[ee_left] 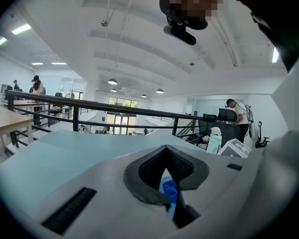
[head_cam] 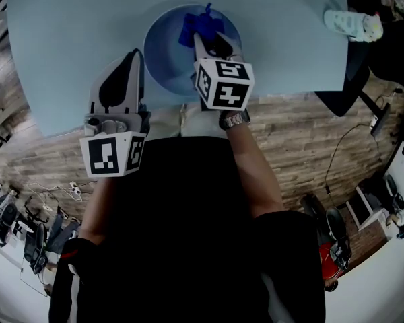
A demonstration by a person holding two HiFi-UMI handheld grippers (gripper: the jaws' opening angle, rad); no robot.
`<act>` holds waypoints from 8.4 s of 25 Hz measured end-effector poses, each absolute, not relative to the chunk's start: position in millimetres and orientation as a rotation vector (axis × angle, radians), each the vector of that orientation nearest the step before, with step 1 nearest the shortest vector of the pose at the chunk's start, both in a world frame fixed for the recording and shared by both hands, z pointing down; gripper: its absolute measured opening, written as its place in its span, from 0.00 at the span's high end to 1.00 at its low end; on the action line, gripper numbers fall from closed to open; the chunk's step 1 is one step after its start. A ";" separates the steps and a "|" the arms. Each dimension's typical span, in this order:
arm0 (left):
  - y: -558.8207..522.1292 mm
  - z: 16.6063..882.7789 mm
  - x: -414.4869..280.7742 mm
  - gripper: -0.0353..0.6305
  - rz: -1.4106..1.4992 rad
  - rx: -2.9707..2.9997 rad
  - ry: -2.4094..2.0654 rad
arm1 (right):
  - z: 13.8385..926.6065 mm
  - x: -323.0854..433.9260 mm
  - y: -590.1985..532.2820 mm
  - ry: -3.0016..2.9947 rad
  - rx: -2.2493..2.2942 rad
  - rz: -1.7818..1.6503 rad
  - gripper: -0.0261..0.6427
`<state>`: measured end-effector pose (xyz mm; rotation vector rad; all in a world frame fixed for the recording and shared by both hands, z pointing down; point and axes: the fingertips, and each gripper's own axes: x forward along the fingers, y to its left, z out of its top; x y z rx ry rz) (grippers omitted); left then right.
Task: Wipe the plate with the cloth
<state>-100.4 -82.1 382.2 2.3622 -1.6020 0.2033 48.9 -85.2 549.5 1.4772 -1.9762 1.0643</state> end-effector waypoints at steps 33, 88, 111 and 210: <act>-85.0 395.6 -118.5 0.94 0.229 2.233 -1.719 | 567.6 -43.7 -77.6 -2.100 1.102 1.022 0.78; -100.3 395.3 -70.3 0.94 0.224 2.342 -1.577 | 571.5 72.0 -84.4 -1.891 1.365 1.055 0.78; -64.2 388.9 -119.4 0.94 0.211 2.343 -1.610 | 550.2 -1.6 -42.0 -1.965 1.286 1.039 0.78; -57.3 390.4 -93.9 0.94 0.194 2.236 -1.732 | 562.4 77.6 -31.8 -1.776 1.207 1.046 0.78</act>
